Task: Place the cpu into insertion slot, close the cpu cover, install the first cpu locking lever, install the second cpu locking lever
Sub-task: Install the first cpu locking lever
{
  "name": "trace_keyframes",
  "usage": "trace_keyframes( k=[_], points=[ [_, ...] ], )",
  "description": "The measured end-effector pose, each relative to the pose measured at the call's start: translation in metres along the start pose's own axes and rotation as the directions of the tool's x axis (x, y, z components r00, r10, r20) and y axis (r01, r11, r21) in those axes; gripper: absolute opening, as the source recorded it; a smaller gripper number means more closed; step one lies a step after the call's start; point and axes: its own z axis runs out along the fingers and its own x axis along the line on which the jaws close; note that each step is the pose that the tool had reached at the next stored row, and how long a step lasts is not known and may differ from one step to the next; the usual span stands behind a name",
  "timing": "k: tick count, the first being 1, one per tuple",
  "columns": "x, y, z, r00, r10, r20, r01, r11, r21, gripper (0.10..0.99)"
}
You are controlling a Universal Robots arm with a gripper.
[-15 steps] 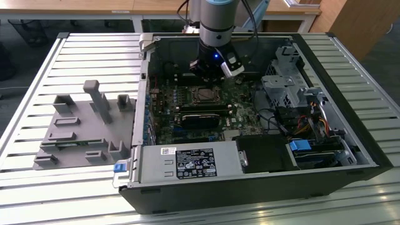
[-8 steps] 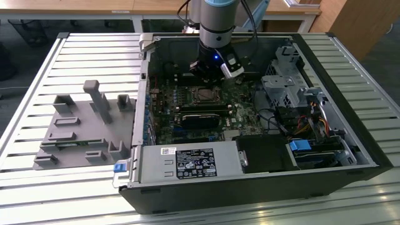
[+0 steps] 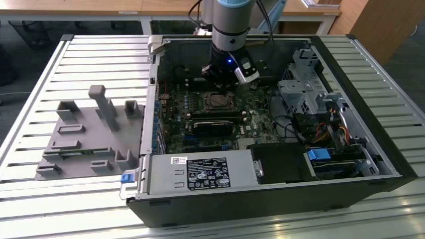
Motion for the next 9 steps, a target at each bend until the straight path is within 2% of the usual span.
trace_keyframes(
  k=[3,9],
  points=[
    [-0.0008,0.0017,-0.0027,1.0,0.0,0.003,0.0,1.0,-0.007,0.106],
    [-0.001,0.0033,-0.0167,1.0,0.0,0.0017,0.0,1.0,-0.005,0.106]
  ],
)
